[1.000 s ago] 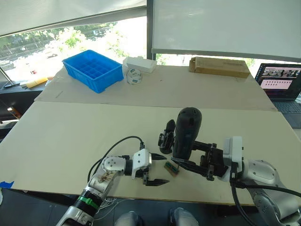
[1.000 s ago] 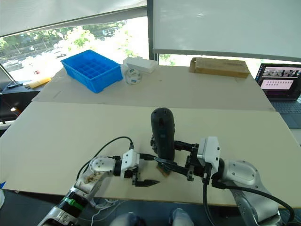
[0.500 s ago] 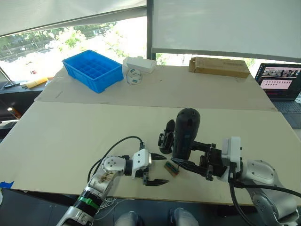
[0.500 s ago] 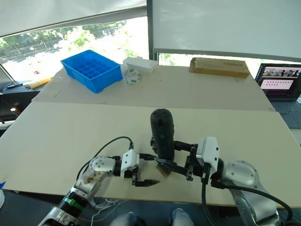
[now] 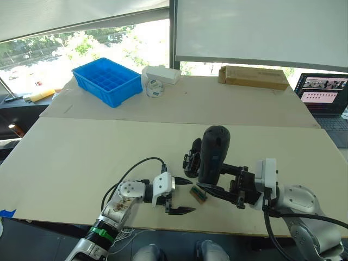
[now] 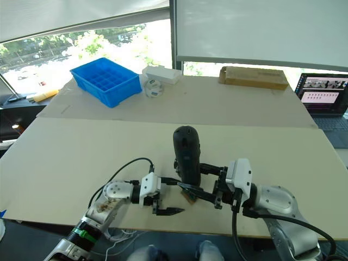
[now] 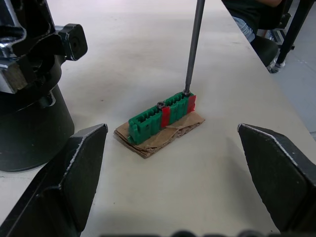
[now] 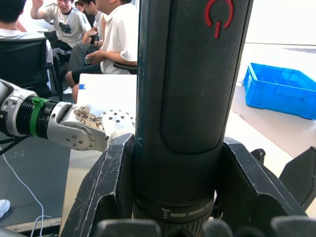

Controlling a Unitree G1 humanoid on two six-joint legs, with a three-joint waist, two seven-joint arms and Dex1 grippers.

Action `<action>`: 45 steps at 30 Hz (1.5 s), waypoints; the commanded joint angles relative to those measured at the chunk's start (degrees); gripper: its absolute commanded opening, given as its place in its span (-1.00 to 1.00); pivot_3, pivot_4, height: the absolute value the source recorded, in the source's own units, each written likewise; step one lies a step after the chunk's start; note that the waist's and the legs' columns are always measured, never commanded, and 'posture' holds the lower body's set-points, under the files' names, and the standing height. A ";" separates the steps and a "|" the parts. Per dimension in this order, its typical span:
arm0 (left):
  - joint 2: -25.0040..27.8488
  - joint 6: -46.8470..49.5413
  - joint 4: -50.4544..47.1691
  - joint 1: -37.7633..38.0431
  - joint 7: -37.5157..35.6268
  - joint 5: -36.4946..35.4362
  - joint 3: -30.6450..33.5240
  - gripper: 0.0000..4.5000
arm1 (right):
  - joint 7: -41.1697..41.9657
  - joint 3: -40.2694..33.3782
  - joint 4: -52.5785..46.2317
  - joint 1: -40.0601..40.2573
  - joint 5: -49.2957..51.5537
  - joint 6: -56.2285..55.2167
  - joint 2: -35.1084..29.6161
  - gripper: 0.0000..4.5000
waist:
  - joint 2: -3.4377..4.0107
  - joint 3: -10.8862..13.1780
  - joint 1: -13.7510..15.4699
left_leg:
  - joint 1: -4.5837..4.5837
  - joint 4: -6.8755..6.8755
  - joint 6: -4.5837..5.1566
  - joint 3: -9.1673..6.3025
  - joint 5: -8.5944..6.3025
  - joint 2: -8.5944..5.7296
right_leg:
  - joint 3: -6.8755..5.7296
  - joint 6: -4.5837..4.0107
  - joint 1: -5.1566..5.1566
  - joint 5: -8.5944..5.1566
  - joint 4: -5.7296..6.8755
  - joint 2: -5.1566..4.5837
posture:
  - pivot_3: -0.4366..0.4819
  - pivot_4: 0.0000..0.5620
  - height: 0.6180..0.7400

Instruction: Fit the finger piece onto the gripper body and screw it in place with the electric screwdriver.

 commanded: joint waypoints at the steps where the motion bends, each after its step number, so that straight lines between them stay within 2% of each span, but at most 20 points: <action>1: 0.49 1.11 1.91 1.75 0.11 0.87 -1.02 1.00 | 0.07 -0.11 -1.34 -1.12 0.26 -2.48 0.50 -0.15 | 0.00 0.00 0.00 | 0.00 0.00 0.00 0.00 0.00 0.00 | 0.00 0.00 0.00 0.00 0.00 0.00 | -0.05 -0.47 1.00; 10: 1.18 0.65 1.24 1.91 -0.40 -0.08 0.28 1.00 | 0.51 -2.22 -2.71 -3.94 4.11 -0.38 -0.69 -0.15 | 0.00 0.00 -0.01 | 0.00 0.00 -0.01 0.00 0.00 0.00 | -0.01 0.00 0.00 0.00 0.01 0.00 | -0.05 -0.47 1.00; 18: 4.80 2.04 -1.48 1.65 -2.25 -3.04 2.98 1.00 | -1.24 -3.42 -4.37 -5.86 8.09 1.48 -2.18 -0.15 | -0.01 0.01 -0.54 | 0.02 -0.03 -0.11 0.01 0.06 0.02 | -0.01 -0.04 -0.06 0.00 0.02 0.01 | -0.05 -0.47 1.00; 29: 10.79 9.33 -12.29 3.90 -10.64 -20.57 12.96 1.00 | -4.96 -10.65 -6.22 -10.62 18.47 7.59 -7.25 -0.15 | -0.07 0.19 0.01 | -0.11 -0.05 -0.15 0.02 0.09 0.01 | -0.01 -0.08 -0.16 0.01 -0.01 -0.01 | -0.05 -0.47 1.00; 33: 11.31 13.36 -15.16 1.77 -8.89 -25.73 17.51 1.00 | -6.66 -15.66 -5.42 -12.36 23.45 10.00 -10.19 -0.15 | -0.09 0.21 0.04 | -0.16 -0.04 -0.14 0.02 0.09 -0.03 | 0.00 -0.05 -0.15 0.02 -0.04 0.00 | -0.05 -0.47 1.00; 38: 10.84 18.02 -18.44 -0.86 -5.77 -29.24 20.11 1.00 | -9.05 -19.89 -3.13 -15.79 29.86 13.29 -13.36 -0.15 | -0.11 0.22 -0.04 | -0.14 -0.03 -0.15 0.05 0.09 -0.03 | 0.00 -0.04 -0.12 0.02 -0.02 0.24 | -0.05 -0.47 1.00; 42: 11.22 21.09 -19.11 -1.00 -5.67 -30.97 20.51 1.00 | -11.64 -19.89 -1.25 -19.86 34.38 15.87 -14.08 -0.15 | -0.11 0.22 -0.22 | -0.05 -0.06 -0.17 0.11 0.11 -0.03 | 0.00 -0.04 -0.08 0.02 -0.02 0.33 | -0.05 -0.47 1.00; 45: 9.26 20.42 -17.06 -2.56 -3.83 -31.28 22.13 1.00 | -12.80 -18.12 0.98 -24.47 34.17 16.48 -13.62 -0.15 | -0.12 0.22 -0.23 | -0.04 -0.06 -0.22 0.17 0.14 -0.03 | 0.02 -0.04 -0.10 0.02 0.00 0.41 | -0.05 -0.47 1.00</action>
